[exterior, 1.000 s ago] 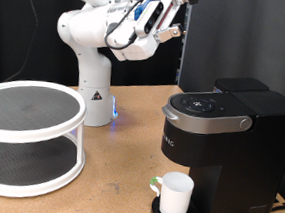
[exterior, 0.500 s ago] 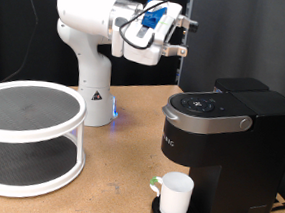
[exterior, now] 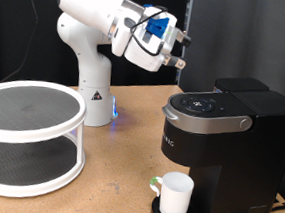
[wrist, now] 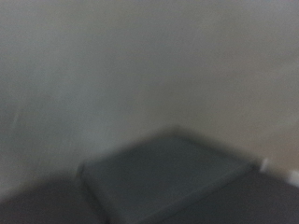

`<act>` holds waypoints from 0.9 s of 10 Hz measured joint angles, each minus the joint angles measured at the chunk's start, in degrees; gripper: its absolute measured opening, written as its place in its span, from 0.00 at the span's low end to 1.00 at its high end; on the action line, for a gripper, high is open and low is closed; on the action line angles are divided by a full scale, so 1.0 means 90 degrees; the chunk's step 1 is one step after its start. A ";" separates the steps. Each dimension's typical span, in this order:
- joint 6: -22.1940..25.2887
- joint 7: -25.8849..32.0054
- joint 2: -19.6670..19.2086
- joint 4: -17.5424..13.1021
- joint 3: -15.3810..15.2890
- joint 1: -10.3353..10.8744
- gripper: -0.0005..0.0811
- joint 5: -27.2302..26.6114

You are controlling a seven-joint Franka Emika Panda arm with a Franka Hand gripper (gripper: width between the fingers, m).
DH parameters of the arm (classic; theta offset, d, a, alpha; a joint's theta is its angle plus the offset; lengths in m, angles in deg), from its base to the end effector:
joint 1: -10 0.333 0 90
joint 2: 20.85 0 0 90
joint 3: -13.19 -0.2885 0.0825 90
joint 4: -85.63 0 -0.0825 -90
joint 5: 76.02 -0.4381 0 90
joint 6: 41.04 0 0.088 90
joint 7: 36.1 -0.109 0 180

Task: Make a cup of coffee with the keurig machine

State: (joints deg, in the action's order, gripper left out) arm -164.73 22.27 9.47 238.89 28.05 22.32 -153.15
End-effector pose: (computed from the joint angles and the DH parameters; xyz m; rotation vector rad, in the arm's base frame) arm 0.4461 0.0315 0.3726 -1.9795 -0.1407 -0.6258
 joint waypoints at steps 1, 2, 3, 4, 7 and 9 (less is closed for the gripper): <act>0.0134 -0.0261 -0.0026 -0.0016 -0.0075 -0.0060 0.99 0.0957; 0.0387 -0.0584 -0.0071 -0.0069 -0.0137 -0.0115 0.99 0.1905; 0.0710 -0.0973 -0.0127 -0.0165 -0.0199 -0.0165 0.99 0.2707; 0.0929 -0.1226 -0.0250 -0.0312 -0.0259 -0.0222 0.99 0.3184; 0.0736 -0.1021 -0.0219 -0.0315 -0.0414 -0.0251 0.99 0.3958; 0.0671 -0.1036 -0.0104 -0.0430 -0.0715 -0.0295 0.99 0.5043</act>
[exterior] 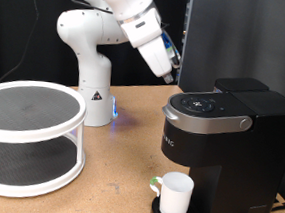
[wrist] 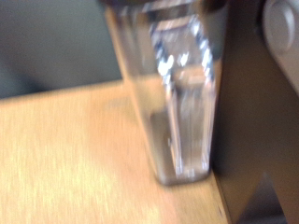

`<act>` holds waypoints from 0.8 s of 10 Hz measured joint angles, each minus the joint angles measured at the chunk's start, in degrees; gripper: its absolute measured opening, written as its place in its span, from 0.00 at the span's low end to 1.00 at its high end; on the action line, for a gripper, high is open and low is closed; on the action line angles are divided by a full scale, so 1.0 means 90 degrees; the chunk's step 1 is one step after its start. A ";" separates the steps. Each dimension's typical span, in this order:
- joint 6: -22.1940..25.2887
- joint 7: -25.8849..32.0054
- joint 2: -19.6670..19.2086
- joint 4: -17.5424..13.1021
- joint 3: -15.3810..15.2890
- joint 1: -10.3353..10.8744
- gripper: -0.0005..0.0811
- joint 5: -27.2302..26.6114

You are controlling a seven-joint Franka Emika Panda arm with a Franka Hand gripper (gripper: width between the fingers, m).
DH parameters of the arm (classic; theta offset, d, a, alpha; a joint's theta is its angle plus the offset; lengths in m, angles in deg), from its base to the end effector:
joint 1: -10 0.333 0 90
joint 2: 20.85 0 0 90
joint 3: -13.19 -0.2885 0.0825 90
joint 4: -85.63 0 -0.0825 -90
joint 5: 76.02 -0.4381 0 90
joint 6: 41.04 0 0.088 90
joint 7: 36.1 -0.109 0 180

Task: Make a cup of coffee with the keurig machine

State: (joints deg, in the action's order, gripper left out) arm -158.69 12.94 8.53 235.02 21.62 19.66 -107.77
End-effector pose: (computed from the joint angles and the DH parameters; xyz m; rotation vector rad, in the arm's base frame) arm 0.4373 0.0442 0.3719 -2.4770 -0.7955 -0.2273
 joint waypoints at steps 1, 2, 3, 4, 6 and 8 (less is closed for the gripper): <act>0.0013 -0.0008 0.0078 -0.0084 -0.0143 -0.0030 0.99 0.0613; 0.0026 -0.0010 0.0169 -0.0163 -0.0255 -0.0042 0.99 0.0963; 0.0058 -0.0004 0.0264 -0.0195 -0.0296 -0.0052 0.99 0.1149; 0.0058 -0.0011 0.0250 -0.0180 -0.0289 -0.0052 0.99 0.1095; -0.0086 0.0065 0.0216 -0.0161 -0.0280 -0.0015 0.99 0.0853; -0.0348 0.0118 0.0162 -0.0314 -0.0322 0.0123 0.99 0.0671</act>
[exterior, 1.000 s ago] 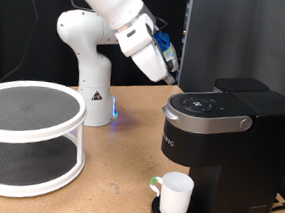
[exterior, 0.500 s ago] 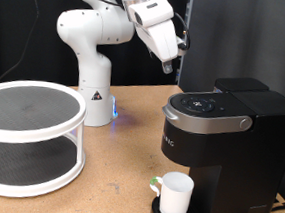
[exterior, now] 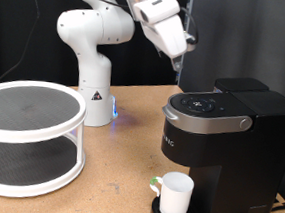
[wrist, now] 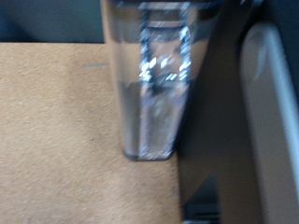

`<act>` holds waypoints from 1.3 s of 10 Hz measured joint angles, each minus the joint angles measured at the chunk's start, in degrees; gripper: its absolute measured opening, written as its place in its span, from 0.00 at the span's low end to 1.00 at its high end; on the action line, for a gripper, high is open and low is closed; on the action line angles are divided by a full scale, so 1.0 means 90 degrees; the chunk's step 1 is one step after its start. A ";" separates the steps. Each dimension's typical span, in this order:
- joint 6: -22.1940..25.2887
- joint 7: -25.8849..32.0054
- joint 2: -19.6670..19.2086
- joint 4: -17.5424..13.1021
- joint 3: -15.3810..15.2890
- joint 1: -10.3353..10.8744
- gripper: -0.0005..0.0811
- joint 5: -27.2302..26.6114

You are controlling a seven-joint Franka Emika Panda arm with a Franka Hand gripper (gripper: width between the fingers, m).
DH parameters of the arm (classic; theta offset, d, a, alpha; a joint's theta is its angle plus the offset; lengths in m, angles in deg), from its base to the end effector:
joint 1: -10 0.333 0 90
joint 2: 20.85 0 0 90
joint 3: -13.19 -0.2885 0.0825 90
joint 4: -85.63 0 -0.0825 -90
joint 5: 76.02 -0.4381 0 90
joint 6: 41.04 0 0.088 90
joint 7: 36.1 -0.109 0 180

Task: Make a cup of coffee with the keurig machine

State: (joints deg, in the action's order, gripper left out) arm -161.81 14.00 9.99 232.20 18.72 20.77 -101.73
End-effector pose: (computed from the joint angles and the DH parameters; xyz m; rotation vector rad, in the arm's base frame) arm 0.4486 0.0647 0.4106 -2.5451 -1.0172 -0.3343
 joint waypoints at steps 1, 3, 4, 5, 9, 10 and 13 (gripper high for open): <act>-0.0064 -0.0015 -0.0077 -0.0176 -0.0081 0.0041 0.99 0.0001; -0.0062 -0.0294 -0.0357 -0.0591 -0.0405 0.0036 0.99 0.0674; 0.0114 -0.0499 -0.0552 -0.0848 -0.0562 0.0034 0.99 0.0952; 0.0379 -0.0639 -0.0783 -0.1154 -0.0654 0.0035 0.99 0.1038; 0.0959 -0.0963 -0.1686 -0.2342 -0.0725 0.0041 0.99 0.1027; 0.1025 -0.1062 -0.1895 -0.2624 -0.0727 0.0041 0.99 0.1036; 0.1087 -0.1270 -0.2465 -0.3326 -0.0728 0.0035 0.99 0.1314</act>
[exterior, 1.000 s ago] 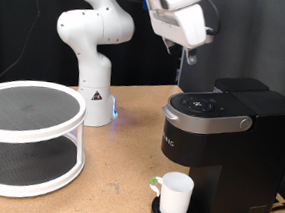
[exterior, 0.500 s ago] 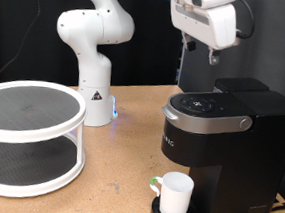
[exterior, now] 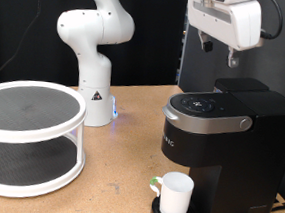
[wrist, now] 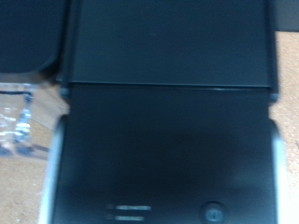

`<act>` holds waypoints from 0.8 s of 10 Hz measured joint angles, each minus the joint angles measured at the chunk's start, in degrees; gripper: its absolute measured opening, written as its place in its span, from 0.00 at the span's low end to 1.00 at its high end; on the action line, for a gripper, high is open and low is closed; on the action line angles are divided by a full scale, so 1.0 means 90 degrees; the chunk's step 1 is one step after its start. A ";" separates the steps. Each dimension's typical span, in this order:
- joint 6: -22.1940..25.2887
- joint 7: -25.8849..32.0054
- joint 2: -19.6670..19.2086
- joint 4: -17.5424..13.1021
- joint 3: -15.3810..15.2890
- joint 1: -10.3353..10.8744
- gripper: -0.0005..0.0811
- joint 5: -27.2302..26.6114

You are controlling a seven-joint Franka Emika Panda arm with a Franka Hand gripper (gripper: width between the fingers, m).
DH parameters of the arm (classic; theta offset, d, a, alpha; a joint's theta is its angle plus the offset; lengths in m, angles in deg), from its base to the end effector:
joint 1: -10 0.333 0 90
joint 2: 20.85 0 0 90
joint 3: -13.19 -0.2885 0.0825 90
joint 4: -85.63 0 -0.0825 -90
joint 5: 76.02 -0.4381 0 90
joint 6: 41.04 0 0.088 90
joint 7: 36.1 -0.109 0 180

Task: Make a cup of coffee with the keurig machine

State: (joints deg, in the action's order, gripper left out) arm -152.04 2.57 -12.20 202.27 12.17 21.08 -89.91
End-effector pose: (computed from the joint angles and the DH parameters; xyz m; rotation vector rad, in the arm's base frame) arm 0.5582 0.1372 0.4715 -2.6961 -1.1473 -0.1514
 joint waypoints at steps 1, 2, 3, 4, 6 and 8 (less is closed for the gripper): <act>0.0029 -0.0002 -0.0138 -0.0163 0.0009 -0.0009 0.99 0.0006; 0.0062 -0.0006 -0.0250 -0.0294 0.0029 -0.0013 0.99 0.0006; 0.0072 -0.0040 -0.0333 -0.0373 0.0045 -0.0020 0.99 0.0006; 0.0072 -0.0058 -0.0371 -0.0387 0.0051 -0.0037 0.99 0.0006; 0.0044 -0.0058 -0.0406 -0.0347 0.0052 -0.0077 0.99 0.0205; -0.0158 -0.0046 -0.0407 -0.0180 0.0057 -0.0101 0.99 0.0403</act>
State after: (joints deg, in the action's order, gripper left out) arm -153.46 2.16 -15.86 200.65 12.68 20.17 -86.28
